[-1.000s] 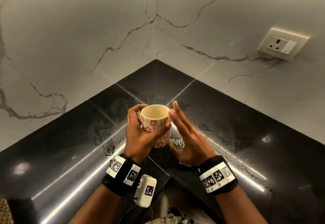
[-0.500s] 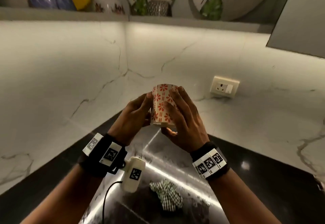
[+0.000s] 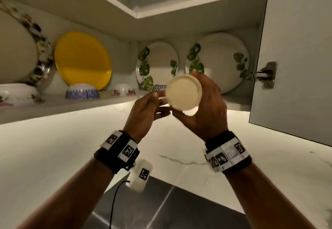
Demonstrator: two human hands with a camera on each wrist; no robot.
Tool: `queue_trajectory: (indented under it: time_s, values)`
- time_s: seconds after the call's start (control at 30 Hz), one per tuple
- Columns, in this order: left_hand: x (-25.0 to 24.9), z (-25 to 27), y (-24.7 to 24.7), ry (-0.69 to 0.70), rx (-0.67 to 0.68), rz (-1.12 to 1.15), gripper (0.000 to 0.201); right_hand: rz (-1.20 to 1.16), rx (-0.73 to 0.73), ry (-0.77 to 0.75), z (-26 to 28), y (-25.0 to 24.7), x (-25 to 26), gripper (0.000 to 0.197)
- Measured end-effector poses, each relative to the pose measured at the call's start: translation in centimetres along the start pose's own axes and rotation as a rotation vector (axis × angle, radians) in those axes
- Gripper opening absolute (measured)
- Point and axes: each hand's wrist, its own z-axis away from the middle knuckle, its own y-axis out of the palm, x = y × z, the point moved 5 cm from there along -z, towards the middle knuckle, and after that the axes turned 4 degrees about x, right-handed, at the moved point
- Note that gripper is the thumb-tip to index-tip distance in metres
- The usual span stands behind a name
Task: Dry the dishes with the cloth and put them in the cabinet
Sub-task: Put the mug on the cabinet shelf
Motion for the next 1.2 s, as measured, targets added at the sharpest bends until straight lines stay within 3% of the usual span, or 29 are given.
queue_trajectory:
  time_s: [0.07,0.13,0.23,0.3,0.5,0.8,1.2]
  values:
    - [0.8,-2.1,0.1,0.067,0.006,-0.108,0.027,0.001,-0.011,0.162,-2.3,0.3,-1.6,0.082]
    - [2.4,-4.1,0.5,0.115,0.069,-0.366,0.031,0.018,0.049,0.338,-4.0,1.1,-3.9,0.081]
    - [5.0,-6.2,1.7,0.098,0.207,-0.767,0.067,0.073,0.174,0.568,-4.8,2.6,-7.7,0.083]
    - [6.7,-7.3,2.2,0.08,0.28,-0.978,0.081,0.085,0.182,0.665,-4.4,3.2,-9.7,0.085]
    - [8.2,-9.0,4.3,0.113,0.304,-1.332,0.073,0.142,0.253,0.845,-3.9,3.8,-13.3,0.08]
    - [9.5,-8.8,4.4,0.221,0.181,-1.431,0.074,0.186,0.311,0.915,-3.5,5.0,-15.2,0.079]
    - [10.1,-7.9,4.8,0.23,0.068,-1.431,0.075,0.192,0.339,1.023,-3.1,6.4,-16.5,0.081]
